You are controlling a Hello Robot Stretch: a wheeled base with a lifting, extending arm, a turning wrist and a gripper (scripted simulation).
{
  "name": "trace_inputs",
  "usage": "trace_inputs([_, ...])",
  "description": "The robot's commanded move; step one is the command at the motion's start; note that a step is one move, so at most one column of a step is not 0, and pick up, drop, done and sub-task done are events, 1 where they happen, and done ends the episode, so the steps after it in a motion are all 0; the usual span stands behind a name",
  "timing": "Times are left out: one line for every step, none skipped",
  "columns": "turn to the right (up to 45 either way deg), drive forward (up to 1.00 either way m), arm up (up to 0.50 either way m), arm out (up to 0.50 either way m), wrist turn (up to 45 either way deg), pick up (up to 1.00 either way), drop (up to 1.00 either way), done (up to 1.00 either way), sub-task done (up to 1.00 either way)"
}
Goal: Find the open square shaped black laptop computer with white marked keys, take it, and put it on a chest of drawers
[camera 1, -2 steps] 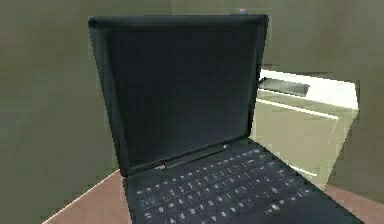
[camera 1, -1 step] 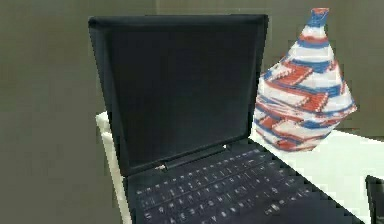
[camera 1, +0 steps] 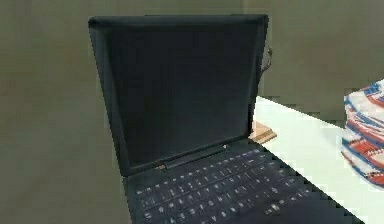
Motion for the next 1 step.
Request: trace_inputs([0.0,0.10,0.00,0.00,0.0,0.00,0.00,0.00,0.00])
